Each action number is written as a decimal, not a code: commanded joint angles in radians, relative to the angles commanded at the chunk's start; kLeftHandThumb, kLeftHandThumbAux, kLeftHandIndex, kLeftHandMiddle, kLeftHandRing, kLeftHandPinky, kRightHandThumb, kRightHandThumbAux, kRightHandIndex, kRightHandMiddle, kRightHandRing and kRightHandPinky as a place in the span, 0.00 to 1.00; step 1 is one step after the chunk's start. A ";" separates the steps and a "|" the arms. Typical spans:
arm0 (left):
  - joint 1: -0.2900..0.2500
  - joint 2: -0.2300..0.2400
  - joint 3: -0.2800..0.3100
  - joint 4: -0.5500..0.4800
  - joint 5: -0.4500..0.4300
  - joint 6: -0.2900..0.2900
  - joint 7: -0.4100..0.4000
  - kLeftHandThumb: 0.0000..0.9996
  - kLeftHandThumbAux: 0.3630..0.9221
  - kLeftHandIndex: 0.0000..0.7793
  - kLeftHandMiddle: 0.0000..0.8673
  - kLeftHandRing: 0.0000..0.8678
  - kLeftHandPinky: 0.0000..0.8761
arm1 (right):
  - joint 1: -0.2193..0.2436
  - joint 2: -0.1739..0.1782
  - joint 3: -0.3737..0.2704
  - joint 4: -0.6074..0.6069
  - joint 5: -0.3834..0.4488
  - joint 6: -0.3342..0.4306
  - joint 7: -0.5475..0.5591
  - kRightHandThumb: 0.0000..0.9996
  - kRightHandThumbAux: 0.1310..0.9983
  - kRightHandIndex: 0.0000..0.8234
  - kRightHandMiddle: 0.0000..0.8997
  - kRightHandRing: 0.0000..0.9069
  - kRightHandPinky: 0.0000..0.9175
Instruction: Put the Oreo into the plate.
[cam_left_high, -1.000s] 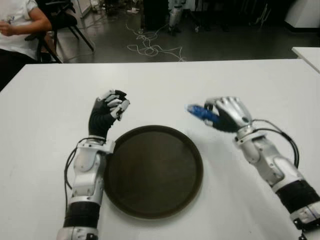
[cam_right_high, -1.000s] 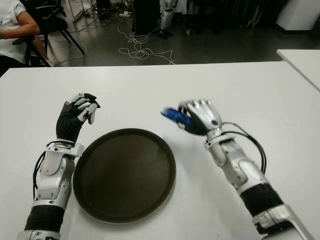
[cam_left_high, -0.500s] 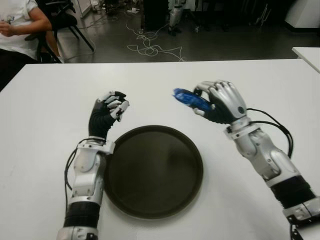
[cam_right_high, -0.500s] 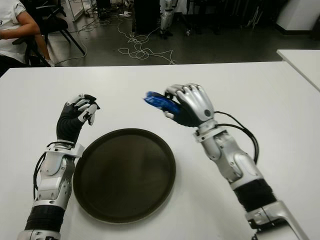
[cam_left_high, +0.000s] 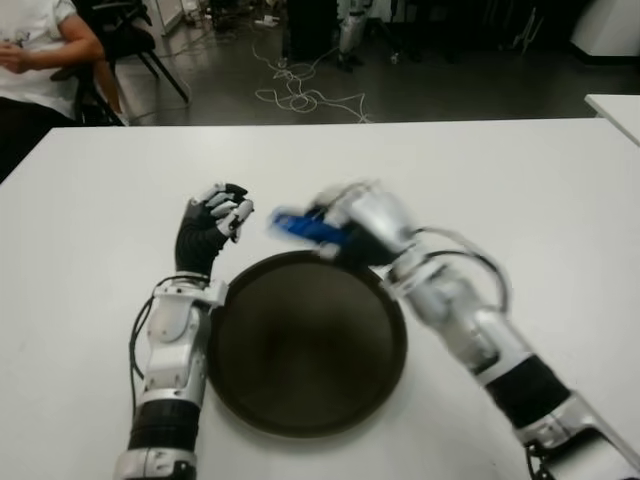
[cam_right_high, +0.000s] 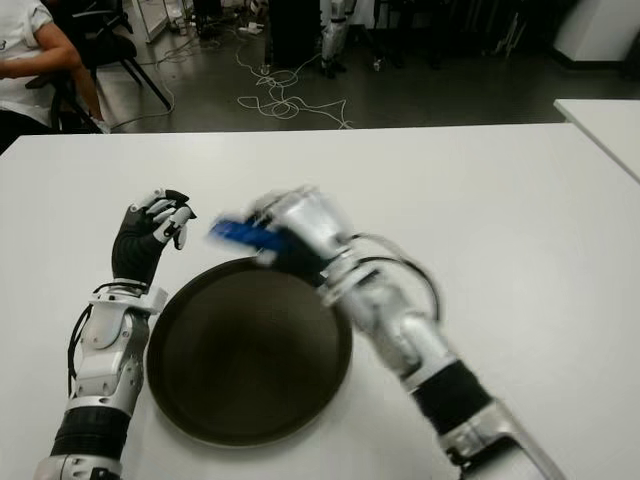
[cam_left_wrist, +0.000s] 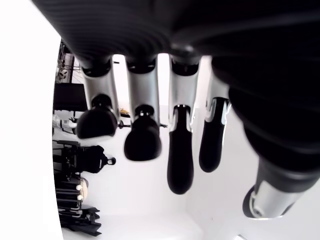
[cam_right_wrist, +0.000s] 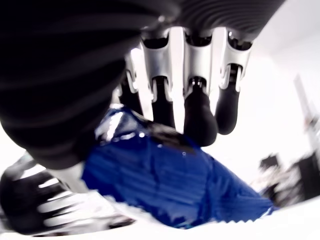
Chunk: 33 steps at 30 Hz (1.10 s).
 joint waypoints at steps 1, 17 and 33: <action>-0.001 -0.001 0.002 0.000 -0.006 0.006 -0.001 0.86 0.52 0.56 0.65 0.89 0.91 | 0.009 -0.011 0.006 -0.017 0.011 -0.010 0.034 0.69 0.70 0.50 0.77 0.81 0.80; 0.002 -0.014 0.014 -0.036 -0.045 0.075 0.004 0.86 0.53 0.54 0.61 0.89 0.92 | -0.041 -0.061 0.043 -0.025 0.184 -0.150 0.389 0.70 0.70 0.50 0.70 0.74 0.70; 0.003 -0.022 0.022 -0.047 -0.048 0.081 0.012 0.86 0.53 0.55 0.62 0.88 0.91 | -0.009 -0.065 -0.002 -0.018 0.197 -0.189 0.356 0.69 0.70 0.49 0.31 0.32 0.32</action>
